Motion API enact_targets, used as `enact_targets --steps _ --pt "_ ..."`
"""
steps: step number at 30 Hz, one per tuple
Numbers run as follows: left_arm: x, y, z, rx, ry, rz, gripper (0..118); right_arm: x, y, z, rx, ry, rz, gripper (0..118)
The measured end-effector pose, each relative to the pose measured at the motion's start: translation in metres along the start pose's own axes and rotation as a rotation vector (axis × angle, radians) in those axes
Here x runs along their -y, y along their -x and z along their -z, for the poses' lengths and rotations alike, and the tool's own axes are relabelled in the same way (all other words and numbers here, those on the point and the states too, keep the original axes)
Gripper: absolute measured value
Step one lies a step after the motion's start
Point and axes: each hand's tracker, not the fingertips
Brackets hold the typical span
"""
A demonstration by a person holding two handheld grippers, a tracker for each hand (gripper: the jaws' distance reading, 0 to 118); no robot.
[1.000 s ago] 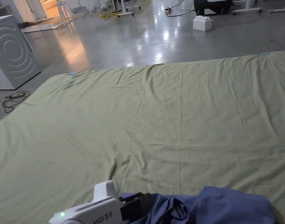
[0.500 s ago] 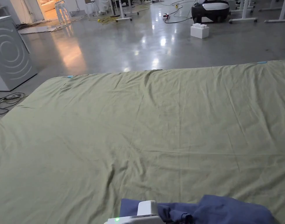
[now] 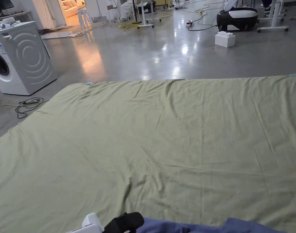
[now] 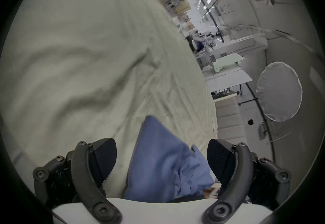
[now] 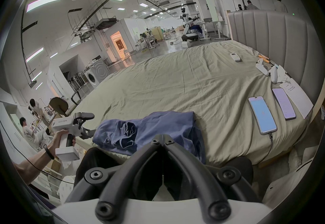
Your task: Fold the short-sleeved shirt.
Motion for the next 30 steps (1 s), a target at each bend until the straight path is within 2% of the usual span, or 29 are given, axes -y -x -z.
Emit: enact_targets --steps 2,4,5,6,8,10,15,17,20,23,26,30 --pt "0.007 0.004 0.016 0.006 0.1 -0.039 93 0.001 0.001 -0.002 -0.001 0.004 -0.003 0" --pt "0.019 -0.001 0.027 0.025 0.109 0.005 67 0.002 0.003 -0.005 0.004 0.013 -0.013 0" --pt "0.022 -0.004 0.031 0.033 0.113 0.02 45 0.003 0.004 -0.005 0.007 0.016 -0.018 0" --pt "0.024 -0.006 0.033 0.018 0.106 0.017 14 0.004 0.003 -0.006 0.011 0.018 -0.021 0" --pt "0.027 -0.005 0.038 -0.007 0.114 0.017 13 0.006 0.002 -0.008 0.014 0.021 -0.019 0" --pt "0.025 -0.003 0.035 0.02 0.103 -0.042 13 0.007 0.002 -0.009 0.016 0.022 -0.013 0" --pt "0.009 -0.006 0.004 0.04 0.036 -0.02 13 0.006 -0.001 -0.012 0.018 0.014 -0.006 0" --pt "0.005 -0.017 -0.013 0.007 0.02 0.085 13 0.005 -0.003 -0.011 0.01 0.009 0.001 0" --pt "-0.007 -0.038 -0.037 -0.126 -0.022 0.242 13 0.005 -0.005 -0.007 -0.004 0.01 0.009 0" --pt "0.0 -0.073 -0.044 -0.135 -0.046 0.309 13 0.008 -0.006 -0.005 -0.013 0.004 0.01 0" --pt "0.041 -0.122 -0.018 -0.086 0.031 0.508 13 0.011 -0.006 -0.004 -0.021 0.001 0.023 0" --pt "0.101 -0.174 0.043 -0.076 0.096 0.621 13 0.016 -0.005 -0.017 -0.001 -0.007 0.022 0"
